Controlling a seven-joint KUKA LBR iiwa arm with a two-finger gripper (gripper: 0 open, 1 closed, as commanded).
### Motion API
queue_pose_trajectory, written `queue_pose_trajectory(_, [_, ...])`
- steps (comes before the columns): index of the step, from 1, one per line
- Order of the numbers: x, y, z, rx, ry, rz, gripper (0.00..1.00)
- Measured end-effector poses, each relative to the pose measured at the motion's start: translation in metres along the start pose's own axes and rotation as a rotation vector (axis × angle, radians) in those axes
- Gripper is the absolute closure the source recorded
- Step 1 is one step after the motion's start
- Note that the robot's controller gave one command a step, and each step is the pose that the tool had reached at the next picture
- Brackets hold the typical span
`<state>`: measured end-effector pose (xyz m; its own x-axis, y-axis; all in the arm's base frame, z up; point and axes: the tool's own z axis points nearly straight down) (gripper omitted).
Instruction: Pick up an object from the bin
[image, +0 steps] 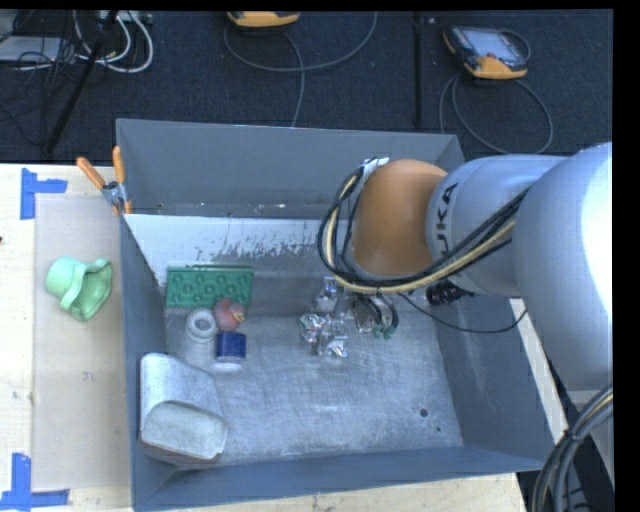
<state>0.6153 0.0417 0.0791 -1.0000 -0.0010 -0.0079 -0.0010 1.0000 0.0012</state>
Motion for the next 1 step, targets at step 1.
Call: queue_pose_trajectory(1, [0.0039, -0.0151, -0.1366, 0.001, -0.002, -0.012, 1.00])
